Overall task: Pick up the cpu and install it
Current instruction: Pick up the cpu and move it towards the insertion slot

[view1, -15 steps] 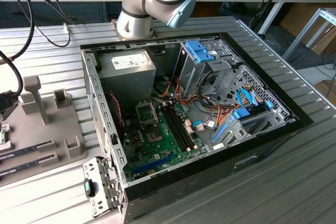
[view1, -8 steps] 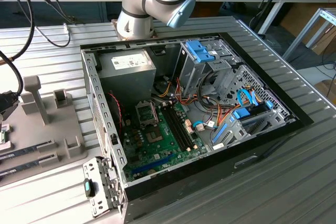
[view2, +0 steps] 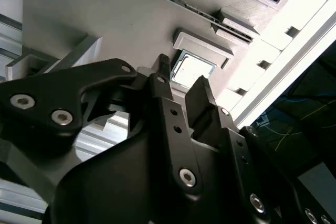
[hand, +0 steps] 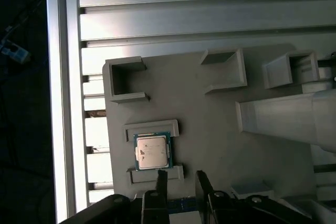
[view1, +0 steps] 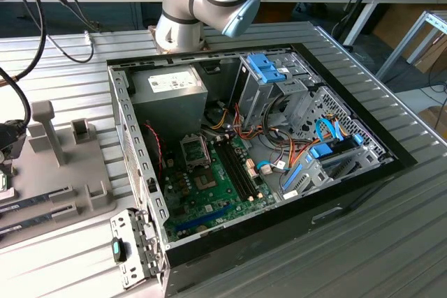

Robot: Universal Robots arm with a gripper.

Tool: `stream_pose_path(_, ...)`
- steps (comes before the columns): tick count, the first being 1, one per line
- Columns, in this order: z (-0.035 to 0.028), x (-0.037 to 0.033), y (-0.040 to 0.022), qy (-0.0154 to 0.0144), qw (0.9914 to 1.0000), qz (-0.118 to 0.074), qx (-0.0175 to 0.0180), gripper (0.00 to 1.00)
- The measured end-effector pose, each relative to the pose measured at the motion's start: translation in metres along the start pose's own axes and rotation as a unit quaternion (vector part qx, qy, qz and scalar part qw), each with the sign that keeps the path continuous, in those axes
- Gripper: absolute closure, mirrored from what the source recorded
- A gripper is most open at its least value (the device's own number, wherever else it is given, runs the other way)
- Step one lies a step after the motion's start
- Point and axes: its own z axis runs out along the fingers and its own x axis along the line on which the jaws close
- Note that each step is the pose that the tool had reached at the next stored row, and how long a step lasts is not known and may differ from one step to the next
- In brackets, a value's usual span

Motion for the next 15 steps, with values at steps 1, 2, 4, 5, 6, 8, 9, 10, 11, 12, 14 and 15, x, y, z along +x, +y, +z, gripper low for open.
stream_pose_path(1,0.0,0.0,0.0,0.0,1.0,0.0,0.0,0.58)
stream_pose_path(2,0.0,0.0,0.0,0.0,1.0,0.0,0.0,0.53)
stream_pose_path(4,0.0,0.0,0.0,0.0,1.0,0.0,0.0,0.4)
stream_pose_path(5,0.0001,0.0,0.0,0.0,1.0,0.0,0.0,0.4)
stream_pose_path(6,0.0,0.0,0.0,0.0,1.0,0.0,0.0,0.4)
stream_pose_path(8,0.0001,0.0,0.0,0.0,1.0,0.0,0.0,0.4)
stream_pose_path(9,0.0001,0.0,0.0,0.0,1.0,0.0,0.0,0.4)
stream_pose_path(10,0.0001,0.0,0.0,0.0,1.0,0.0,0.0,0.4)
stream_pose_path(11,0.0004,0.0,0.0,0.0,1.0,0.0,0.0,0.4)
stream_pose_path(12,0.0006,0.0,0.0,0.0,1.0,0.0,0.0,0.4)
stream_pose_path(14,0.0011,0.0,0.0,0.0,1.0,0.0,0.0,0.4)
stream_pose_path(15,0.0014,0.0,-0.0001,0.0,1.0,0.0,0.0,0.4)
